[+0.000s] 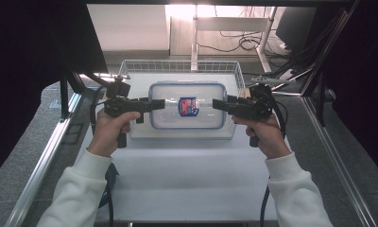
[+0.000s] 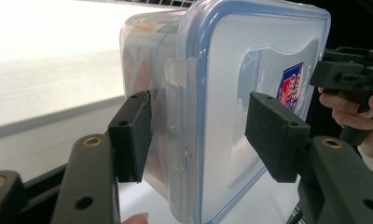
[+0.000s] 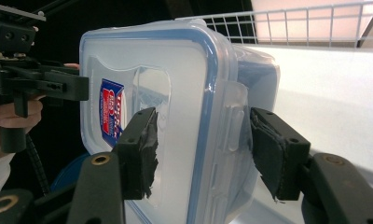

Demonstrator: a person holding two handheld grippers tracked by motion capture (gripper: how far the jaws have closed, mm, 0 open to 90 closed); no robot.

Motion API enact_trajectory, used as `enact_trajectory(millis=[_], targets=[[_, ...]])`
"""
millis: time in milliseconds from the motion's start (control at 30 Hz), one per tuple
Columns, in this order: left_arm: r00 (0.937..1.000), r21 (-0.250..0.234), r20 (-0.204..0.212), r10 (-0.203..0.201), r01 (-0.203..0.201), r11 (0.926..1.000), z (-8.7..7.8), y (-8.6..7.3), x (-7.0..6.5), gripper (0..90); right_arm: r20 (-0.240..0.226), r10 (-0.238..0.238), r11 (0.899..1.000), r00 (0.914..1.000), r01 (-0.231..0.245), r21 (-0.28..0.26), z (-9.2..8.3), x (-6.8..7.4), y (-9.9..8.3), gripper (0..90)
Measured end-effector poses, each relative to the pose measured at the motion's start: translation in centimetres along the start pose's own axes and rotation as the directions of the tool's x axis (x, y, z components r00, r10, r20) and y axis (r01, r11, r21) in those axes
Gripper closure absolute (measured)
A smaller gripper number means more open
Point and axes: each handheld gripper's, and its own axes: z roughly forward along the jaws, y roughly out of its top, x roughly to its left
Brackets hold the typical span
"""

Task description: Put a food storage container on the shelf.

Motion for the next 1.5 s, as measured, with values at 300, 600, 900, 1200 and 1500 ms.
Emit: enact_trajectory(millis=[300,600,900,1200,1500], targets=[[0.9998,-0.002,0.018,-0.013,0.013,0.9999,-0.2,2.6,1.3,42.1,-0.003,-0.003,1.000,1.0000,0.003,0.013,0.9,-0.2,2.9,44.2],[0.9982,-0.002,0.043,-0.041,0.041,0.9991,0.6,4.4,2.8,43.0,-0.002,0.004,1.000,1.0000,-0.004,0.018,2.0,-1.4,4.7,44.2],[0.9979,0.013,0.041,-0.050,0.049,0.9987,1.2,6.0,3.8,42.8,0.002,0.017,1.000,0.9999,-0.017,0.018,3.2,-2.3,6.2,44.1],[0.9951,0.022,0.040,-0.090,0.089,0.9958,2.5,6.7,5.6,42.9,-0.001,0.043,0.999,0.9991,-0.043,0.034,5.0,-4.1,6.8,44.2],[0.9914,0.044,0.017,-0.130,0.129,0.9907,3.9,6.9,7.0,43.1,-0.004,0.091,0.994,0.9958,-0.091,0.063,6.7,-5.9,6.2,43.3]])
